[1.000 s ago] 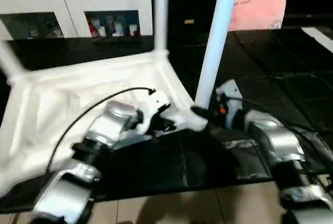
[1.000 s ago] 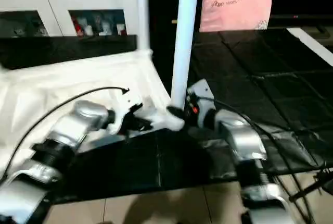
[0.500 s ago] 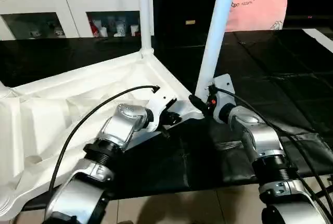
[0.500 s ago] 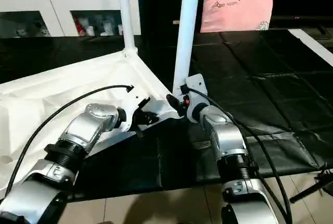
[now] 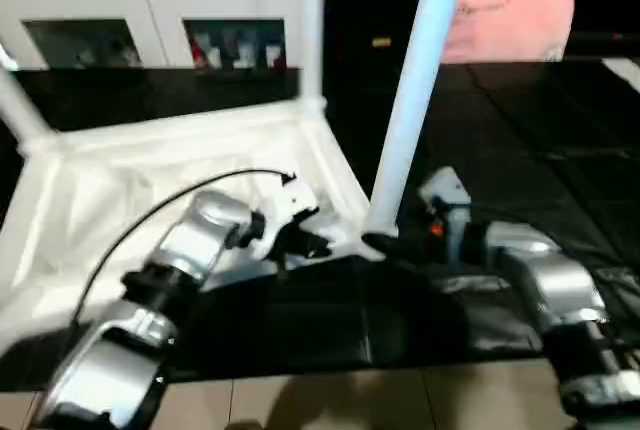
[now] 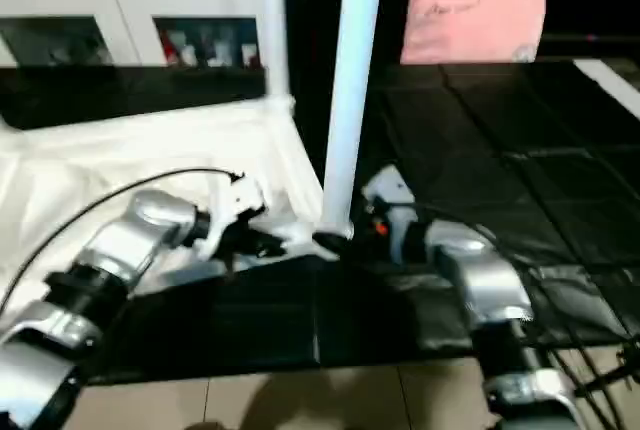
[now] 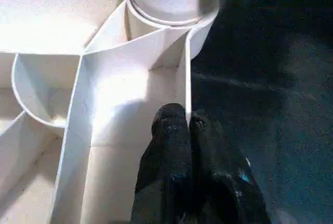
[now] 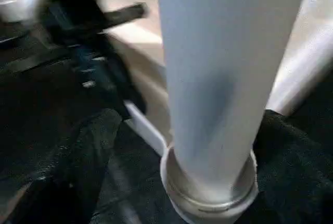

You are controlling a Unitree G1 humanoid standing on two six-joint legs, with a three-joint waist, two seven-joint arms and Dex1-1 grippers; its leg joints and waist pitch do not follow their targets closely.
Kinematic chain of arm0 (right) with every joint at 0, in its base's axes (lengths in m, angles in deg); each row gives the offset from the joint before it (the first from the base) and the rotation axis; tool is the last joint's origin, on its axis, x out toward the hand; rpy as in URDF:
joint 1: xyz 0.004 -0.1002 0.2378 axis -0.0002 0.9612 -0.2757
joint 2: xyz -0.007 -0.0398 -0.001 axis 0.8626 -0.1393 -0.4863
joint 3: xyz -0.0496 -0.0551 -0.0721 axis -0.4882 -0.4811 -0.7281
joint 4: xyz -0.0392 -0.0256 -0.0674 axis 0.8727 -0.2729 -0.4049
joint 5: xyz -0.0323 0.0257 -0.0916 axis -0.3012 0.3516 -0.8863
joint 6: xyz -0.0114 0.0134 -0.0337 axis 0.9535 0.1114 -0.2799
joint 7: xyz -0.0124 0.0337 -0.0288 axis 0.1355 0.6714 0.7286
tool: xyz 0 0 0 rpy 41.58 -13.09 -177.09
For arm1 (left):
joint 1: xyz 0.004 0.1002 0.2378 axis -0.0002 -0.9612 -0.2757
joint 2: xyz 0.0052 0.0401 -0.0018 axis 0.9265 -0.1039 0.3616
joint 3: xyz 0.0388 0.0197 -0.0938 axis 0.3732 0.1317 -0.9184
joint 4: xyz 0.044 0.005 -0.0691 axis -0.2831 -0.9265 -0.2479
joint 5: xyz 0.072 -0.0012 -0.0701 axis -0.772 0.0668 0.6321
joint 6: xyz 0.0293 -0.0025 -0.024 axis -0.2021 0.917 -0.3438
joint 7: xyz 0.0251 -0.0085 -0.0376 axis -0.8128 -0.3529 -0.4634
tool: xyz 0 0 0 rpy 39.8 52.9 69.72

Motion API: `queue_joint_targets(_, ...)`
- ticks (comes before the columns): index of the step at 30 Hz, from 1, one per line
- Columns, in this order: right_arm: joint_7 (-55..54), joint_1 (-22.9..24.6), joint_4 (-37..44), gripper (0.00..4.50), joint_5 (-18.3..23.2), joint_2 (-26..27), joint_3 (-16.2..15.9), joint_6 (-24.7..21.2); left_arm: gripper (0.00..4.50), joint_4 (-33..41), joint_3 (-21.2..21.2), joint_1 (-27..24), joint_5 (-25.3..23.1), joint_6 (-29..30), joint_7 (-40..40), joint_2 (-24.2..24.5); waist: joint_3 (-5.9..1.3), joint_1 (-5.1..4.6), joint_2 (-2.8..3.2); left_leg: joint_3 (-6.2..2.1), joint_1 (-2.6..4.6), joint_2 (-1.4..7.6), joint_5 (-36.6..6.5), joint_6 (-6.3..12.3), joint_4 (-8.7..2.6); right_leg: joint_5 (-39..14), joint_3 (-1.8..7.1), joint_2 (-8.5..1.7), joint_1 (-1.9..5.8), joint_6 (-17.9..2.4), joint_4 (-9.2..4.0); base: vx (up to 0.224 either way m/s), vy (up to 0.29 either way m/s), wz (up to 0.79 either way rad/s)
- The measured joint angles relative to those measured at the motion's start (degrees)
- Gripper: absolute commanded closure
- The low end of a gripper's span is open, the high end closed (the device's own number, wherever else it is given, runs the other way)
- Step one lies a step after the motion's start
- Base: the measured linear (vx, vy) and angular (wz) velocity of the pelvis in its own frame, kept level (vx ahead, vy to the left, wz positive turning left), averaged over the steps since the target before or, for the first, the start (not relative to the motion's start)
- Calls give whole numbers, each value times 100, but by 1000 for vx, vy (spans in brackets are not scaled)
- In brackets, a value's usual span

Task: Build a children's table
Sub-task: Rotate leg to tighten

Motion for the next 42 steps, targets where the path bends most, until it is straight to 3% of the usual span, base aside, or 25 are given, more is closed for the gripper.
queue_joint_targets(9,1300,-285,-250,2,90,-501,-333,173,450,54,305,3,44,-471,971,260,1,188,-2,-2,1,1,-1,-1,8,0,-1,-1,-1,0,1,0,0,0)
queue_joint_targets(17,2007,-289,-249,18,172,-595,-580,304,450,78,536,93,39,-687,1445,425,1,204,-2,-1,0,1,-2,-3,11,0,-1,-1,-1,0,2,0,0,0)
queue_joint_targets(22,2283,-289,-308,62,202,-646,-627,425,450,118,601,93,33,-811,1629,475,3,202,-6,-1,-1,1,-2,-3,11,0,-1,-1,-1,0,3,0,0,0)
queue_joint_targets(23,2300,-289,-327,87,201,-645,-654,445,450,118,604,93,33,-822,1645,473,4,202,-6,-1,0,1,-2,-3,11,0,-1,-1,-1,0,3,0,0,0)
queue_joint_targets(37,2417,-289,-410,191,197,-638,-804,565,450,117,641,93,34,-862,1715,460,4,206,-7,-1,-2,1,0,0,11,0,-1,-1,-1,0,3,0,0,0)
queue_joint_targets(39,2418,-289,-415,227,195,-638,-810,606,450,117,643,94,34,-863,1717,460,4,204,-7,-1,-3,1,0,0,12,0,-1,-1,-1,0,3,0,0,0)
queue_joint_targets(42,2412,-288,-415,236,190,-638,-811,639,450,118,642,93,36,-862,1716,459,4,206,-7,-1,-2,1,0,0,12,0,-1,-1,-1,0,3,0,0,0)
